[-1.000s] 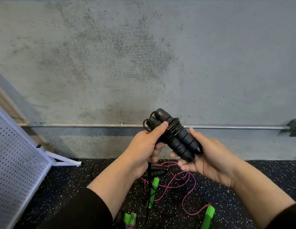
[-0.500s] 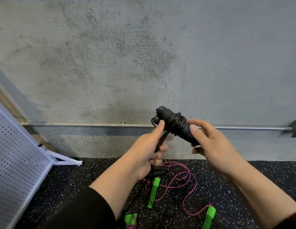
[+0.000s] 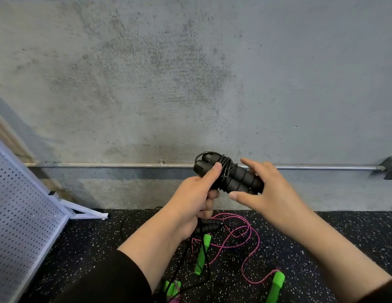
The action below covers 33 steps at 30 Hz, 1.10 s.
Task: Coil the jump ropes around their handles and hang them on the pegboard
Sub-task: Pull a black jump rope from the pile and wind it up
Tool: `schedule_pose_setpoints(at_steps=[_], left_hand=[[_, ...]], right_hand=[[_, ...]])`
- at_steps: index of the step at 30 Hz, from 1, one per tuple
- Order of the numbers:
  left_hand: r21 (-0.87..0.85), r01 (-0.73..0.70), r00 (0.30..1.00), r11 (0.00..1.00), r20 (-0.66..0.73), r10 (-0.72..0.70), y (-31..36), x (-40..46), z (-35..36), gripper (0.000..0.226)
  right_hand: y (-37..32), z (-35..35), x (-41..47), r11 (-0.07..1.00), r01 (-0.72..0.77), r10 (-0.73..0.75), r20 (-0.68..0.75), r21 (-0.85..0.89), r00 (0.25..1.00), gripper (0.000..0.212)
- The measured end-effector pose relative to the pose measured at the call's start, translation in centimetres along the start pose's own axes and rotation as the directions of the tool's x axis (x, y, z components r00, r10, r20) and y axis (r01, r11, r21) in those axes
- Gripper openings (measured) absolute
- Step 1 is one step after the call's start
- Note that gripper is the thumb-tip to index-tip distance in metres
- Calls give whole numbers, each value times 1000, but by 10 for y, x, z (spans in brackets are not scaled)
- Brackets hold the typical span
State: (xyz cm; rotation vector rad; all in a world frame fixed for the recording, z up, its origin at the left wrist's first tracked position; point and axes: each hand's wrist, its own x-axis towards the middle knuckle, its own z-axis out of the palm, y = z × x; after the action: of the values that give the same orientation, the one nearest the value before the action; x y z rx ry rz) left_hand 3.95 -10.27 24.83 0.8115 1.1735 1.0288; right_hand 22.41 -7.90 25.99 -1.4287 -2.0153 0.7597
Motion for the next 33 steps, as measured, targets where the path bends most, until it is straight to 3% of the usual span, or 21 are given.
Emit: schedule_pose_setpoints(at_steps=[2, 3, 5, 6, 8, 12, 15, 18, 22, 27, 30, 33], left_hand=[[31, -55, 998, 998, 26, 54, 1, -1, -2, 38], [42, -79, 996, 996, 34, 77, 2, -2, -2, 37], [64, -110, 993, 992, 46, 107, 3, -2, -2, 34], [76, -119, 992, 990, 49, 116, 3, -2, -2, 33], [91, -127, 991, 988, 56, 122, 4, -3, -2, 33], [105, -115, 993, 988, 46, 110, 5, -3, -4, 33], [120, -56, 998, 991, -23, 59, 6, -1, -6, 38], [121, -6, 1000, 993, -9, 8, 5, -3, -3, 48], [147, 8, 999, 989, 37, -13, 3, -6, 3, 51], [-10, 34, 999, 999, 26, -34, 0, -4, 5, 52], [-45, 21, 1000, 999, 2, -21, 0, -4, 6, 40], [-46, -27, 999, 999, 19, 28, 3, -5, 6, 34]], right_hand=[[-1, -7, -1, 982, -98, 91, 50, 163, 995, 50], [-1, -8, -1, 933, -176, 147, 113, 314, 983, 49], [-3, -10, -3, 657, -408, 241, 336, 634, 911, 60], [-4, -11, -5, 520, -499, 242, 440, 693, 865, 62], [-5, -13, -7, 452, -577, 213, 546, 680, 810, 61], [1, -10, -3, 534, -474, 207, 435, 700, 876, 50], [6, -6, 1, 725, -281, 215, 181, 629, 960, 29], [5, -5, 2, 877, -166, 188, -3, 451, 982, 17], [4, 1, 2, 956, -72, 95, -66, 286, 993, 36], [2, 11, 1, 991, -44, 52, -63, 127, 997, 70], [-5, 12, -2, 1000, -6, 8, -60, 29, 998, 70], [-5, 6, -2, 974, -83, 94, -39, 209, 995, 51]])
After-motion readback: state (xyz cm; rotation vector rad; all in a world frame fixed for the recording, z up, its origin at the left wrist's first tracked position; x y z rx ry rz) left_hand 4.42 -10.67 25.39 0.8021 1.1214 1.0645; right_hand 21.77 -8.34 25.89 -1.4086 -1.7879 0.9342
